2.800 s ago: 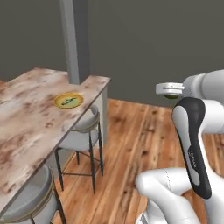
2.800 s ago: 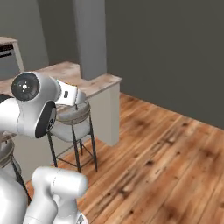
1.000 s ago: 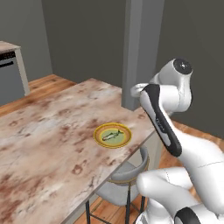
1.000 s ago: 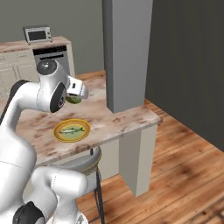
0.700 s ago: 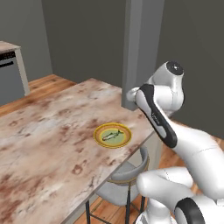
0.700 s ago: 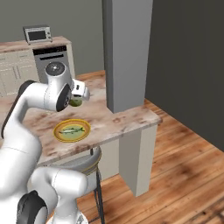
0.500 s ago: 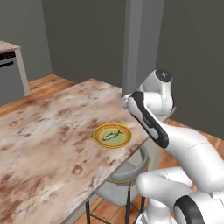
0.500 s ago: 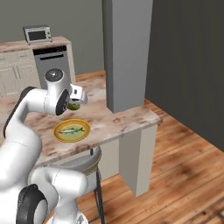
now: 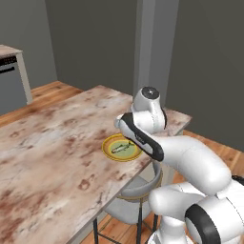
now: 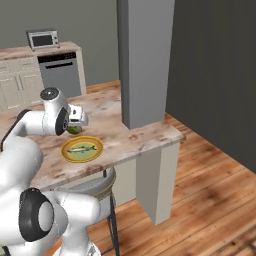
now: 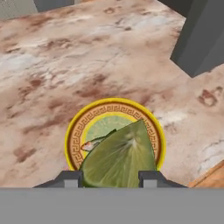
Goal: Take the lemon wedge from the fridge and place it on the plate with fish on the dining counter.
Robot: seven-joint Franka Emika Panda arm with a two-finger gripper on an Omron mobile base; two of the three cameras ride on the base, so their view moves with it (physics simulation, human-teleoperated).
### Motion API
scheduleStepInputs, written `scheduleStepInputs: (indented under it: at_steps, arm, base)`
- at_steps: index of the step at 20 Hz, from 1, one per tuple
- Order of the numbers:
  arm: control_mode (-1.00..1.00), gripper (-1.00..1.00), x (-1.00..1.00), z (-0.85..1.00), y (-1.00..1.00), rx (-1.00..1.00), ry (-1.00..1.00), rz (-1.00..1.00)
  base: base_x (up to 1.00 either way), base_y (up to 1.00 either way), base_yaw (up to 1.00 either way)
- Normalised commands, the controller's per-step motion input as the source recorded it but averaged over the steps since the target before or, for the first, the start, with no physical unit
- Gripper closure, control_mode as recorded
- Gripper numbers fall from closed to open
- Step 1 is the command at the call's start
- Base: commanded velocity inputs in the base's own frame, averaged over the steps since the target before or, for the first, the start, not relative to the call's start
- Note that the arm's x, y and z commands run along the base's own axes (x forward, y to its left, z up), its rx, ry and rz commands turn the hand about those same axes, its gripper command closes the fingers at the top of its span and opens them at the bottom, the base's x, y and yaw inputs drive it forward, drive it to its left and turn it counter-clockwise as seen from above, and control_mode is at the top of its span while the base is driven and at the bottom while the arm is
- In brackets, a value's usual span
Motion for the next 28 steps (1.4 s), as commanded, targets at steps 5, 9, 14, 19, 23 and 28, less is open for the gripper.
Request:
scheduleStepInputs:
  at_steps: [5, 9, 14, 19, 23, 28]
  arm:
    - [-1.0, 1.0, 0.36, -0.33, 0.12, -0.04, 0.03, 0.0]
    - [-1.0, 1.0, 0.41, -0.43, 0.0, 0.0, 0.04, 0.0]
    - [-1.0, 1.0, 0.62, -0.43, 0.0, 0.0, 0.0, 0.0]
    - [-1.0, 1.0, 0.34, -0.45, 0.0, 0.0, 0.01, 0.0]
    - [-1.0, 1.0, 0.2, -0.41, 0.0, 0.0, 0.03, 0.0]
    - [-1.0, 1.0, 0.15, -0.25, 0.03, 0.0, 0.0, 0.0]
  base:
    - [0.0, 0.0, 0.0]
    - [0.0, 0.0, 0.0]
    - [0.0, 0.0, 0.0]
    - [0.0, 0.0, 0.0]
    - [0.0, 0.0, 0.0]
    - [0.0, 0.0, 0.0]
